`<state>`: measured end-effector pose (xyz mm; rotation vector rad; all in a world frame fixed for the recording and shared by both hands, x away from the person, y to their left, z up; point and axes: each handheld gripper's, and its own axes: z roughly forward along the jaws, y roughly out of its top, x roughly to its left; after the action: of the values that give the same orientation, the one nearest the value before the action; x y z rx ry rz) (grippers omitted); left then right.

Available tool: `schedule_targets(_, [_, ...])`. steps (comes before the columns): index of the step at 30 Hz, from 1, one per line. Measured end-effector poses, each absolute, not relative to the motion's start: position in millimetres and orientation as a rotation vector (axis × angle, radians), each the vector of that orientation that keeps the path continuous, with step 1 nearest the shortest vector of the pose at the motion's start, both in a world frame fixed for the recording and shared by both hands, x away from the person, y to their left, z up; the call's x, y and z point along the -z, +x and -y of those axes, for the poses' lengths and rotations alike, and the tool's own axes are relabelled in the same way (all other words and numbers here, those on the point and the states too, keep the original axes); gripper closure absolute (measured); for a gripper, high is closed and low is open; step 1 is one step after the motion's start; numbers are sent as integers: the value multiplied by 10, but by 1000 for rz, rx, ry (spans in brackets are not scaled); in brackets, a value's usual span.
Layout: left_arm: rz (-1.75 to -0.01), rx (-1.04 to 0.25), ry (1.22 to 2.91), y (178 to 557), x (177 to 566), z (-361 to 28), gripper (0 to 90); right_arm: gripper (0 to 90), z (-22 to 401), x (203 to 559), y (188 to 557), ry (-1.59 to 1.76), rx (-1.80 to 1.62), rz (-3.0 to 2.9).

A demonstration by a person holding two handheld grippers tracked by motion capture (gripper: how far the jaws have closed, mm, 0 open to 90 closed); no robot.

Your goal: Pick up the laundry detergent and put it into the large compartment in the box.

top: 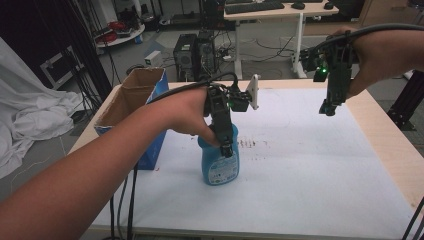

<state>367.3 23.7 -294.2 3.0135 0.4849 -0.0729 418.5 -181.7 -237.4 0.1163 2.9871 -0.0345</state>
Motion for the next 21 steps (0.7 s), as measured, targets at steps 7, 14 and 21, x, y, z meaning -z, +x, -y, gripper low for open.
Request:
schedule_targets(7, [-478, 78, 3029, 3676, 2954, -239, 306, 19, 1802, 2394, 4195, 111, 31, -2991])
schedule_targets(14, [-468, 66, 3049, 3661, 2975, -218, 373, 19, 1811, 2408, 4204, 117, 32, -2992])
schedule_targets(21, [-490, 64, 3074, 3663, 2969, -193, 381, 19, 1820, 2403, 4193, 128, 27, -2988])
